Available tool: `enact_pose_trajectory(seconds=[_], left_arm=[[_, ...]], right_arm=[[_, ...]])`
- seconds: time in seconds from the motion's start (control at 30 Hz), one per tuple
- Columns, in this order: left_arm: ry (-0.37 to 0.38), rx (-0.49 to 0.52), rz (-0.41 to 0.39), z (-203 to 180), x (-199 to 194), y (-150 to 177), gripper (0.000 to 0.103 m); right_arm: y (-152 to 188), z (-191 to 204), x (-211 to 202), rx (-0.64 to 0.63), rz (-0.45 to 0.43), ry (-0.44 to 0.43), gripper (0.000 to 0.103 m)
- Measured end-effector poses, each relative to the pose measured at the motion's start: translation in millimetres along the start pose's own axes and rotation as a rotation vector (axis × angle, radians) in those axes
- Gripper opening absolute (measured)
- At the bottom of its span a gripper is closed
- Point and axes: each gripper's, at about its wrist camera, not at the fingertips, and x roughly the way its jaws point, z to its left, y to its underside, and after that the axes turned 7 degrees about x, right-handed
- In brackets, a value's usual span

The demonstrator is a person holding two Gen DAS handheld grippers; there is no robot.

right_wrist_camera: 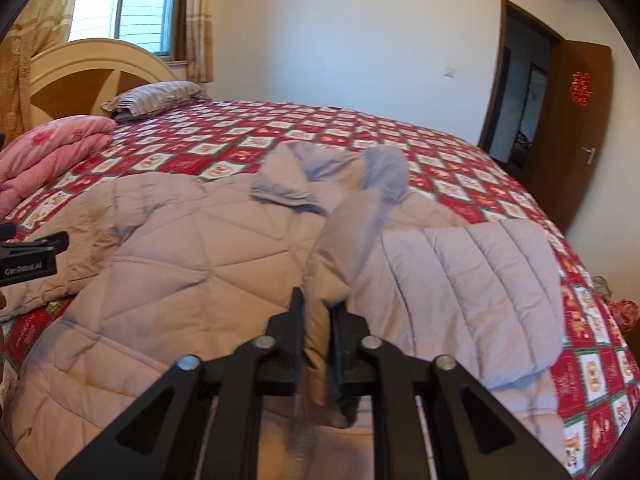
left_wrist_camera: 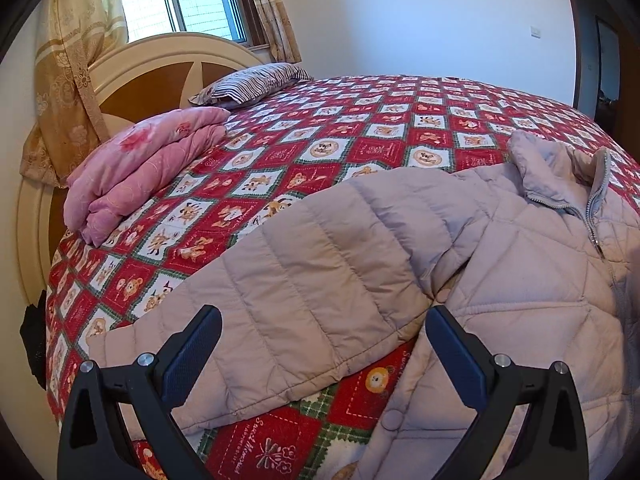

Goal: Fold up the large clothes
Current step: 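Carry the sleeve across the jacket body and release it with the right gripper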

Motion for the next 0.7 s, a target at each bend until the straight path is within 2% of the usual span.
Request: enact_pose_trajectory(seconds=[0.03,0.07,0.1,0.2,0.27,0.33,0.47,0.53,0.63,0.67,0.7], left_arm=[[0.001,0.002,-0.004,-1.6,-3.7,-1.2,0.102],[0.002,0.004,-0.010,-3.9,-8.2,-2.8,0.102],[0.006,0.007,-0.019,-7.0,-13.0,-4.8,0.102],[0.028,0.024,-0.045,-27.0,-29.1,-12.2,0.102],[0.054,0.047,-0.055,-49.0,-37.8,-16.8,0.102],[0.080,0.077,-0.059,-75.5,-44.9,-20.1,0.102],[0.175,0.134,-0.042,-134.9,-54.0,-23.6,0.102],[0.239,0.171,-0.022,-165.7,-54.8,-24.4,0.102],[0.257,0.227,-0.007,-205.7,-49.0,-22.9,0.102],[0.267,0.248,0.000,-216.4,-45.8,-21.7,0.097],[0.280,0.275,0.019,-228.3,-40.2,-20.4,0.080]], right_arm=[[0.8,-0.3,-2.2,0.004,0.010,-0.018,0.051],[2.5,-3.6,-7.9,0.013,0.017,-0.043,0.069],[5.0,-8.6,-18.3,0.017,0.002,-0.046,0.073],[12.4,-26.3,-46.9,0.004,-0.022,-0.030,0.075],[17.6,-43.0,-60.7,0.018,-0.046,-0.015,0.086],[25.4,-70.6,-74.3,0.048,-0.064,0.040,0.090],[38.5,-125.1,-80.6,0.135,-0.030,0.149,0.091],[46.2,-146.4,-82.6,0.181,-0.014,0.171,0.091],[60.1,-159.3,-81.8,0.199,0.009,0.183,0.091],[64.8,-158.5,-80.5,0.190,0.017,0.187,0.091],[69.5,-157.6,-77.2,0.178,0.028,0.192,0.091]])
